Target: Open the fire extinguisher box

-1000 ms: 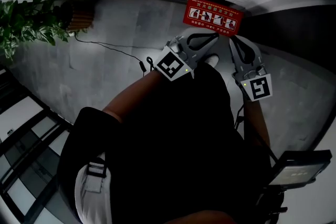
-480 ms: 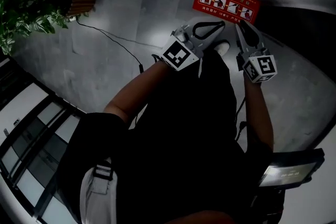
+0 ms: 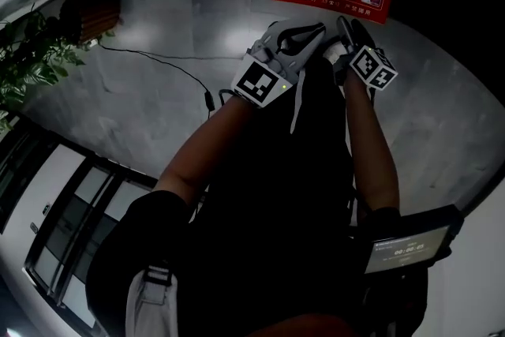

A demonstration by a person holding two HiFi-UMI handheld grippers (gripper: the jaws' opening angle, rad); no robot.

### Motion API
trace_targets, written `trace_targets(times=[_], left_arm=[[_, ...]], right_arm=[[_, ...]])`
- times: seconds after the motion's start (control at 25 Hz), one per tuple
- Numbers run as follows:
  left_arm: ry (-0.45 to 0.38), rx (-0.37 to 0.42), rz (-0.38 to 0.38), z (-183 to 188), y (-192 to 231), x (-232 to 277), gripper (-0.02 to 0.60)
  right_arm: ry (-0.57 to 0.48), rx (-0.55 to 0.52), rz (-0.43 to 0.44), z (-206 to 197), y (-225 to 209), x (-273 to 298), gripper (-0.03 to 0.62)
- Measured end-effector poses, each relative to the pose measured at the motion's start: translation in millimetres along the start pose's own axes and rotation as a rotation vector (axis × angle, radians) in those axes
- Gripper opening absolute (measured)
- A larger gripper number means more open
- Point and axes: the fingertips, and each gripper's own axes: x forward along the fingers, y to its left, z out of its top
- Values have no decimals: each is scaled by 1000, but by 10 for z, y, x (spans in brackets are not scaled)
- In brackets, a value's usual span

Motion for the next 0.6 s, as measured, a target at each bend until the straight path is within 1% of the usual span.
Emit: trace_targets(times=[0.12,0.24,0.4,0.52,0.6], left_arm=[[27,-18,-16,-204,-24,31,12],[47,-41,-27,-358,-45,33,12],[69,-61,-31,-492,-37,68,12],[76,-69,-25,-563,13,152,12],[71,-66,-19,-594,63,234,12]], right_arm=[[-20,152,-62,-164,-426,167,242],[-47,257,-93,-296,-725,304,242],[-122,375,-70,-293,-853,416,242],[-171,432,-39,-229,-835,476,242],[-192,469,-40,-220,-863,521,244]])
